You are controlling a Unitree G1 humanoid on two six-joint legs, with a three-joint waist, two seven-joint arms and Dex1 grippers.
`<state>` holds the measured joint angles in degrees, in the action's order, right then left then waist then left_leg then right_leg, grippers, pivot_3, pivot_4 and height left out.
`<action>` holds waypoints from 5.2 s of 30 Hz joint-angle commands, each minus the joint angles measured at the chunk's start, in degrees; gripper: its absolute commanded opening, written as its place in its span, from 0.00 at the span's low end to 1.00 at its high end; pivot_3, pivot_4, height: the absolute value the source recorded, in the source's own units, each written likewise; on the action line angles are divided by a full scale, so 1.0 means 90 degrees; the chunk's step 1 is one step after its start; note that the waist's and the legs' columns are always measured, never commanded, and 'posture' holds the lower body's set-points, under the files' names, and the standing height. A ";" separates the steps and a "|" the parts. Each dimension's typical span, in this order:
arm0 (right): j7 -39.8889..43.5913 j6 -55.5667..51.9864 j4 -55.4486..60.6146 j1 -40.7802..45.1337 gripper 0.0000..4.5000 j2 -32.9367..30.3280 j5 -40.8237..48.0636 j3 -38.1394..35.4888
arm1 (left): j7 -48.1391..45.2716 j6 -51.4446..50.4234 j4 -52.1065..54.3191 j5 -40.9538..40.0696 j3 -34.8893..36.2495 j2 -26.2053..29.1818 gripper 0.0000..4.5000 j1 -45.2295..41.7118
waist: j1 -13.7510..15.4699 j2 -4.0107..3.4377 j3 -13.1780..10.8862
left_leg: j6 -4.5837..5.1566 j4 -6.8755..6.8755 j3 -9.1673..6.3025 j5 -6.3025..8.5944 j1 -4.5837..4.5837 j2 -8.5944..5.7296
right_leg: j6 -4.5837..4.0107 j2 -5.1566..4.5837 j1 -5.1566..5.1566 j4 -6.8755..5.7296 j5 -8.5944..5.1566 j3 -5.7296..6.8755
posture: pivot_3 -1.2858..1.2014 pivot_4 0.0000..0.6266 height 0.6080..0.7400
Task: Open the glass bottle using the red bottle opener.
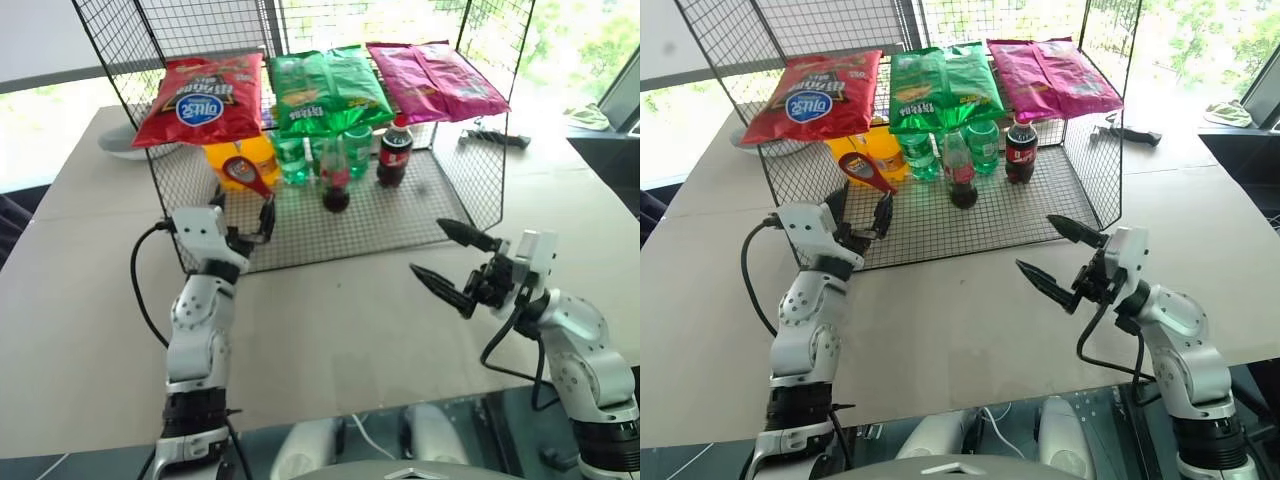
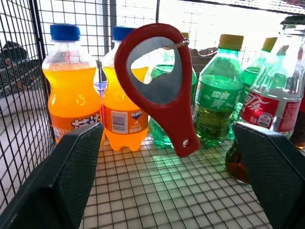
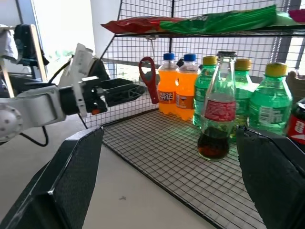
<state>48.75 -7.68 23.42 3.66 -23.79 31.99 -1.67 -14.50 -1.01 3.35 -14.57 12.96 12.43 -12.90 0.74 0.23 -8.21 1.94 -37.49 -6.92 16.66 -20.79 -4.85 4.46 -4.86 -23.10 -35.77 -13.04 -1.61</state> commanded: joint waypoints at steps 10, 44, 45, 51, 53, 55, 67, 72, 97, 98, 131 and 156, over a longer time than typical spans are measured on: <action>-0.0182 0.0105 0.0275 0.0137 0.98 0.0132 -0.0018 0.0155 | -0.0395 0.0685 -0.1032 -0.0091 0.0130 0.0399 1.00 -0.0987 | 0.0005 0.0008 0.0001 | 0.0000 -0.0003 -0.0002 -0.0001 -0.0002 -0.0002 | 0.0000 0.0000 -0.0006 -0.0002 0.0000 0.0003 | 0.52 0.24 1.00; -0.0165 0.0244 -0.0191 0.0373 1.00 0.0277 -0.0198 0.0211 | -0.0735 -0.1409 0.0484 -0.3167 0.0511 -0.0207 0.00 -0.0668 | -0.0006 0.0013 0.0002 | -0.0003 -0.0007 -0.0001 -0.0003 -0.0005 0.0000 | 0.0000 0.0003 -0.0012 -0.0009 0.0000 -0.0001 | 0.52 0.24 1.00; -0.0190 0.0191 -0.0181 0.0372 1.00 0.0267 -0.0187 0.0213 | -0.0745 -0.1499 0.0497 -0.3273 0.0511 -0.0213 0.00 -0.0677 | -0.0006 0.0013 0.0002 | -0.0003 -0.0007 -0.0001 -0.0003 -0.0005 0.0000 | 0.0000 0.0003 -0.0012 -0.0009 0.0000 -0.0001 | 0.52 0.24 1.00; -0.1066 -0.1792 0.0221 0.0525 1.00 0.0031 0.0484 0.0226 | -0.0982 -0.2680 0.0797 -0.4228 0.0194 -0.0205 0.00 -0.0493 | 0.0004 0.0013 0.0003 | -0.0003 -0.0007 -0.0001 -0.0003 -0.0005 0.0000 | 0.0000 0.0003 -0.0012 -0.0010 0.0000 -0.0003 | 0.52 0.24 1.00; -0.0901 -0.2249 0.0297 0.0653 1.00 -0.0221 0.0616 0.0367 | -0.1061 -0.3155 0.0900 -0.4428 -0.0032 -0.0164 0.00 -0.0402 | 0.0012 0.0013 0.0003 | -0.0003 -0.0009 -0.0002 -0.0003 -0.0007 -0.0001 | 0.0000 0.0002 -0.0012 -0.0011 0.0000 -0.0003 | 0.52 0.24 1.00; -0.0948 -0.2576 0.0262 0.0791 1.00 -0.0382 0.0561 0.0443 | -0.1179 -0.3509 0.0966 -0.4789 -0.0135 -0.0227 0.00 -0.0370 | 0.0005 0.0013 0.0003 | -0.0002 -0.0009 -0.0002 -0.0003 -0.0006 -0.0002 | 0.0000 0.0003 -0.0010 -0.0010 0.0000 -0.0001 | 0.52 0.24 1.00; -0.0692 -0.5621 -0.0220 0.2253 1.00 -0.0777 0.2065 0.0793 | -0.2116 -0.5165 0.0910 -0.6313 -0.0361 0.0041 0.00 -0.0441 | -0.0024 0.0016 0.0002 | -0.0002 -0.0011 -0.0001 -0.0003 -0.0013 0.0003 | -0.0002 0.0007 -0.0012 -0.0010 0.0000 -0.0004 | 0.52 0.24 1.00; -0.0376 -0.6204 -0.0715 0.2870 1.00 -0.0695 0.2374 0.0878 | -0.2298 -0.5467 0.0904 -0.6381 -0.0422 0.0193 0.00 -0.0376 | -0.0010 0.0016 0.0001 | -0.0002 -0.0011 -0.0002 -0.0003 -0.0016 0.0002 | -0.0002 0.0006 -0.0012 -0.0007 0.0000 -0.0002 | 0.52 0.24 1.00; 0.0168 -0.6996 -0.1118 0.3654 0.02 -0.0378 0.2776 0.0784 | -0.3227 -0.5374 0.0682 -0.5683 -0.0734 0.0404 0.00 -0.0159 | -0.0025 0.0016 0.0002 | -0.0001 -0.0073 -0.0020 -0.0003 -0.0109 -0.0005 | -0.0004 -0.0005 -0.0073 -0.0016 0.0003 0.0016 | 0.52 0.24 1.00; 0.0170 -0.7000 -0.1100 0.3627 0.02 -0.0392 0.2757 0.0788 | -0.3293 -0.5320 0.0683 -0.5605 -0.0753 0.0423 0.00 -0.0156 | -0.0019 0.0016 0.0002 | -0.0001 -0.0073 -0.0020 -0.0003 -0.0110 -0.0005 | -0.0004 -0.0005 -0.0073 -0.0016 0.0004 0.0016 | 0.52 0.24 1.00; -0.2310 -0.2973 -0.0824 0.1398 0.00 0.0480 0.0186 -0.0606 | -0.2208 -0.0203 -0.0836 -0.1039 -0.0713 -0.0056 1.00 -0.1002 | 0.0002 0.0017 0.0004 | -0.0002 -0.0082 -0.0020 -0.0003 -0.0113 -0.0011 | -0.0003 -0.0002 -0.0072 -0.0019 0.0006 0.0019 | 0.52 0.24 1.00; -0.3143 -0.1555 0.0189 0.0733 0.00 0.1121 -0.1344 0.0288 | -0.1580 0.2763 -0.7360 0.0823 -0.0881 -0.0456 0.94 -0.4966 | -0.0116 0.0022 0.0006 | 0.0001 -0.0098 -0.0040 -0.0005 -0.0119 -0.0025 | 0.0000 -0.0001 -0.0072 -0.0036 0.0006 0.0039 | 0.52 0.24 1.00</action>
<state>20.80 -23.25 22.41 10.22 -13.72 19.90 1.40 -29.49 21.93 -61.83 -7.61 4.19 8.39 -55.73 -0.31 0.43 -8.15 1.94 -38.37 -7.28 16.62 -21.86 -5.09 4.46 -4.87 -23.74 -36.09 -12.98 -1.26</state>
